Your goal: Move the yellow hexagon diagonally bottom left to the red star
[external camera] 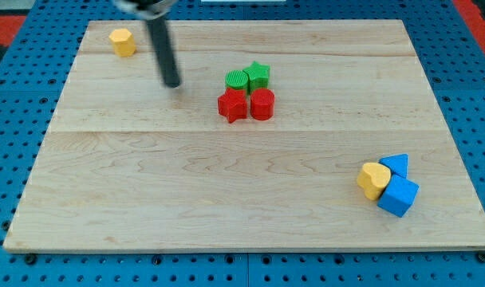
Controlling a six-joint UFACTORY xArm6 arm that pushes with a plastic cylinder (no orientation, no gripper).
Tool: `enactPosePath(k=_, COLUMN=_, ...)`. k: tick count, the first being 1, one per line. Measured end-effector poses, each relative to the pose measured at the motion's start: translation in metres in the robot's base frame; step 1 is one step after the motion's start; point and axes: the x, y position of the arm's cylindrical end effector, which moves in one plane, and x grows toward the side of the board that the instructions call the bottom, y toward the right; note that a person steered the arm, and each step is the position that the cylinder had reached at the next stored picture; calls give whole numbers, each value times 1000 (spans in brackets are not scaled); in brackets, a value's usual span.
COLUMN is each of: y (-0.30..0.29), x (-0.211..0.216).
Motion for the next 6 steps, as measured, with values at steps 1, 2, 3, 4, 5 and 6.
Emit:
enactPosePath(k=1, y=-6, x=-108)
enactPosePath(k=2, y=-73, x=-128)
enactPosePath(k=3, y=-139, x=-98)
enactPosePath(k=4, y=-147, x=-31)
enactPosePath(k=5, y=-114, x=41)
enactPosePath(k=6, y=-152, x=40)
